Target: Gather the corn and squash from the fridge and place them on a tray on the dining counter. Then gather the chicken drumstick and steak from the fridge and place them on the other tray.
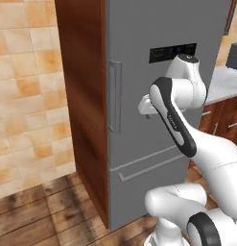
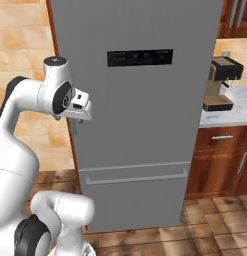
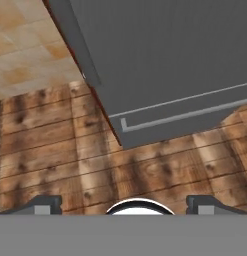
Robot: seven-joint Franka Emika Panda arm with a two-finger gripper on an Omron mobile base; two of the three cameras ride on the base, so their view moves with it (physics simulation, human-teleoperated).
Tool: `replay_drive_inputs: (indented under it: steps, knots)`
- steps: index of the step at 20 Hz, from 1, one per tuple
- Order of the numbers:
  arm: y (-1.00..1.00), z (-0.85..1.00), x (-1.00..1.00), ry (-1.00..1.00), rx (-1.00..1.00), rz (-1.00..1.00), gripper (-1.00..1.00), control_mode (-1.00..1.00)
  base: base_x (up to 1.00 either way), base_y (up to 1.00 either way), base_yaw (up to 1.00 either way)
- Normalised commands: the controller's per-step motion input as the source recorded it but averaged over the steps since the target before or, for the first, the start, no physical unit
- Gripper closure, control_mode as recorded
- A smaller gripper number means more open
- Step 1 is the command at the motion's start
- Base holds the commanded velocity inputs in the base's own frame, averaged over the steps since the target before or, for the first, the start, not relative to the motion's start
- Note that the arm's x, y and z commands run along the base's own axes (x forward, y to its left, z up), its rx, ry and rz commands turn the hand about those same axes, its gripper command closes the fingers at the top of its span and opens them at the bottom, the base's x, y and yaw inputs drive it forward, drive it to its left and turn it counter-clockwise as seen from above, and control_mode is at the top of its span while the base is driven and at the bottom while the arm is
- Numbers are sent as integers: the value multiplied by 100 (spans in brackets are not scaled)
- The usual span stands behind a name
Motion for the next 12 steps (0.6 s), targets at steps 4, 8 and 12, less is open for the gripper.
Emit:
replay_drive_inputs:
  steps: [4, 8, 12]
  knots:
    - [0, 0, 0, 0, 0, 0, -100, 100, 12, 66, -32]
    - [0, 0, 0, 0, 0, 0, -100, 100, 22, 57, -29]
    - [0, 0, 0, 0, 0, 0, -100, 100, 19, 62, -30]
